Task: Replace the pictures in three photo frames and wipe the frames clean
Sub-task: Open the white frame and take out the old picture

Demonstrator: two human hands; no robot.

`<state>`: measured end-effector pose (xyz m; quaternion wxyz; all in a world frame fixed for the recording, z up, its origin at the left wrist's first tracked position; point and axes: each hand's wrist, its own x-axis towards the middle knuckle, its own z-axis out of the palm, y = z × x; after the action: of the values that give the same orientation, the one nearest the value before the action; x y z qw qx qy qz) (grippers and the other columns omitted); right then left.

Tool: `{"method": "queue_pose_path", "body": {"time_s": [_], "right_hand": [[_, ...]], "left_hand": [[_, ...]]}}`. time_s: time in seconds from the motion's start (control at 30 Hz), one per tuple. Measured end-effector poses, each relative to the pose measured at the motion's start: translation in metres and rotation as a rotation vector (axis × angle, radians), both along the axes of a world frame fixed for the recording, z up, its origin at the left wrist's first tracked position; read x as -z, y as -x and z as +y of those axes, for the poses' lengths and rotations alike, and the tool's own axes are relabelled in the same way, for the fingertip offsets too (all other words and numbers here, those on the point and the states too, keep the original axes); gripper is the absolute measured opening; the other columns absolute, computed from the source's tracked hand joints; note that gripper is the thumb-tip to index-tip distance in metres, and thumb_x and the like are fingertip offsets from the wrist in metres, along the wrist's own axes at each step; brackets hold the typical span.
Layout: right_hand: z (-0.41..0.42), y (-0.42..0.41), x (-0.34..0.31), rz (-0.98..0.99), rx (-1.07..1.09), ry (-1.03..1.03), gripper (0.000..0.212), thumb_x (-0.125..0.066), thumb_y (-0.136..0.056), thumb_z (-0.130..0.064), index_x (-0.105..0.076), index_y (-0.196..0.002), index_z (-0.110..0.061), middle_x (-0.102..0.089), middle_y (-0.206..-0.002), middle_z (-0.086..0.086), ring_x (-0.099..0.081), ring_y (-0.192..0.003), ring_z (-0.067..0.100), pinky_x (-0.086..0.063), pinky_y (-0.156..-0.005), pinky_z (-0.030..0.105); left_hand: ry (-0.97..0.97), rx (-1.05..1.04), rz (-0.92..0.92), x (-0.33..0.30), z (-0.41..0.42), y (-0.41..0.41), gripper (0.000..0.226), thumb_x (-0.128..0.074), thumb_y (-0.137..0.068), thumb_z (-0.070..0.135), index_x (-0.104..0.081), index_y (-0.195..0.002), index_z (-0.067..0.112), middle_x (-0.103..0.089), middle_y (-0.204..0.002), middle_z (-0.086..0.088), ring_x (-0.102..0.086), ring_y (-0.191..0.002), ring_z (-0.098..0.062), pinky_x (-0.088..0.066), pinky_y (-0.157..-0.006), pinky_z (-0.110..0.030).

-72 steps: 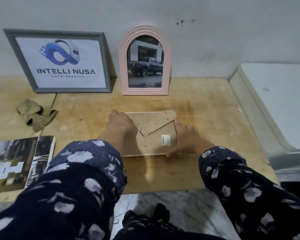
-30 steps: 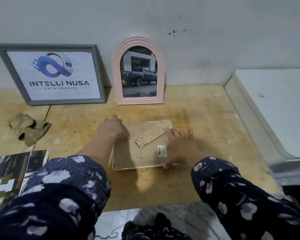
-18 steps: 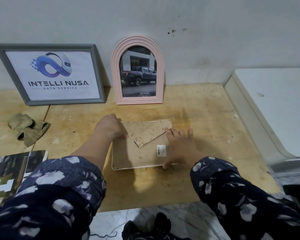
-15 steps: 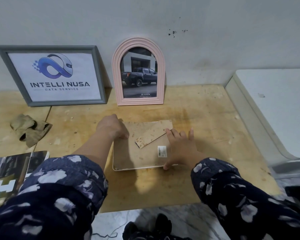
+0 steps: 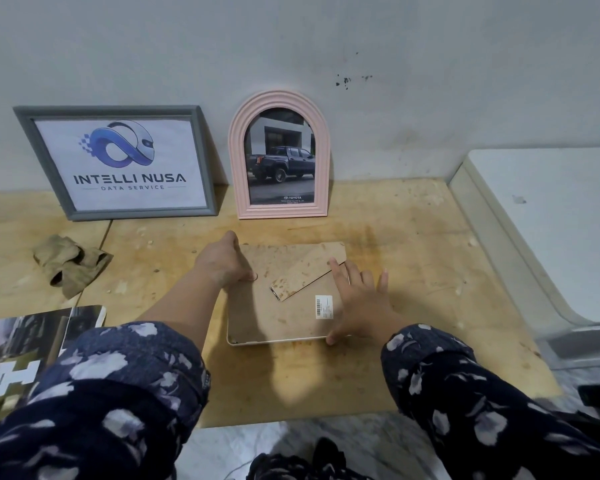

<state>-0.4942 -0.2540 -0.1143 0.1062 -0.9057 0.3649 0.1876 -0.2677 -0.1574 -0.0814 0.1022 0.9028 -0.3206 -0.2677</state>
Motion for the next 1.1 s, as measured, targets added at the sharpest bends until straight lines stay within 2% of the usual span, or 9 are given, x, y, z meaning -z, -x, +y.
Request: {"method": "queue_pose_path", "body": {"time_s": [0.13,0.2,0.37,0.5,0.57,0.67,0.83,1.0,1.1], "right_hand": [[0.004,-0.004,-0.003,-0.088,0.134,-0.268,0.142,-0.087,-0.059,-0.035,0.026,-0.146,-0.032,0.022,-0.158,0.004,-0.001,-0.145,0.034,0.000,-0.114,0.059],[0.003,-0.008,-0.009,-0.192,0.241,-0.385,0.129,-0.083,-0.066,-0.027,0.016,-0.149,-0.032,0.014,-0.159,0.001,0.000,-0.146,0.033,-0.002,-0.117,0.054],[-0.011,-0.022,-0.009,-0.652,0.658,-0.556,0.077,-0.071,-0.071,-0.027,-0.038,-0.139,-0.037,-0.038,-0.142,-0.002,-0.042,-0.130,0.027,-0.037,-0.108,0.046],[-0.015,-0.025,-0.006,-0.760,0.695,-0.578,0.061,-0.069,-0.076,-0.017,-0.050,-0.132,-0.031,-0.042,-0.136,0.001,-0.055,-0.114,0.023,-0.049,-0.098,0.041],[-0.018,-0.026,-0.013,-0.819,0.714,-0.566,0.060,-0.068,-0.076,-0.012,-0.051,-0.131,-0.029,-0.046,-0.136,0.002,-0.059,-0.108,0.021,-0.053,-0.093,0.039],[-0.032,-0.030,-0.030,-0.894,0.726,-0.492,0.061,-0.067,-0.079,-0.003,-0.051,-0.134,-0.024,-0.044,-0.140,0.001,-0.059,-0.099,0.016,-0.055,-0.075,0.025],[-0.056,-0.011,-0.064,-0.785,0.635,-0.261,0.072,-0.066,-0.076,-0.003,-0.044,-0.141,-0.023,-0.038,-0.137,0.004,-0.042,-0.125,0.025,-0.040,-0.107,0.037],[-0.077,0.045,-0.065,-0.604,0.640,-0.123,0.073,-0.058,-0.080,0.003,-0.036,-0.145,-0.022,-0.030,-0.138,0.008,-0.028,-0.130,0.029,-0.030,-0.107,0.031],[-0.087,0.079,-0.052,-0.532,0.685,-0.114,0.077,-0.052,-0.078,0.006,-0.031,-0.147,-0.021,-0.027,-0.139,0.008,-0.023,-0.131,0.030,-0.031,-0.106,0.033]], "left_hand": [[0.058,-0.065,0.047,0.000,0.004,0.003,0.072,-0.084,-0.071,0.025,-0.039,-0.126,0.012,-0.056,-0.122,-0.014,-0.053,-0.111,-0.033,-0.048,-0.089,-0.041],[0.061,-0.085,0.053,0.001,0.007,0.004,0.074,-0.085,-0.071,0.025,-0.038,-0.126,0.011,-0.055,-0.122,-0.015,-0.053,-0.112,-0.033,-0.048,-0.089,-0.041],[0.089,-0.115,0.069,-0.001,0.013,0.007,0.071,-0.083,-0.073,0.026,-0.035,-0.124,0.015,-0.055,-0.121,-0.016,-0.054,-0.109,-0.033,-0.049,-0.089,-0.043],[0.095,-0.073,0.024,-0.011,0.020,0.009,0.064,-0.081,-0.074,0.033,-0.033,-0.115,0.023,-0.052,-0.118,-0.014,-0.057,-0.101,-0.033,-0.055,-0.082,-0.043],[0.112,-0.074,0.067,-0.022,0.018,0.008,0.061,-0.081,-0.075,0.032,-0.033,-0.113,0.026,-0.051,-0.113,-0.011,-0.059,-0.094,-0.032,-0.060,-0.067,-0.041],[0.177,-0.079,0.117,-0.043,0.006,0.008,0.060,-0.080,-0.077,0.027,-0.033,-0.114,0.023,-0.052,-0.107,-0.007,-0.060,-0.093,-0.028,-0.057,-0.061,-0.034],[0.320,-0.123,0.185,-0.051,-0.029,0.032,0.069,-0.083,-0.073,0.028,-0.034,-0.121,0.019,-0.053,-0.114,-0.007,-0.058,-0.105,-0.030,-0.055,-0.088,-0.047],[0.335,-0.068,0.261,-0.021,-0.067,0.088,0.066,-0.084,-0.071,0.025,-0.039,-0.117,0.014,-0.053,-0.116,-0.009,-0.055,-0.109,-0.031,-0.054,-0.088,-0.047],[0.303,0.027,0.221,-0.007,-0.090,0.118,0.071,-0.084,-0.072,0.022,-0.042,-0.127,0.010,-0.050,-0.127,-0.011,-0.050,-0.117,-0.029,-0.046,-0.096,-0.037]]}}
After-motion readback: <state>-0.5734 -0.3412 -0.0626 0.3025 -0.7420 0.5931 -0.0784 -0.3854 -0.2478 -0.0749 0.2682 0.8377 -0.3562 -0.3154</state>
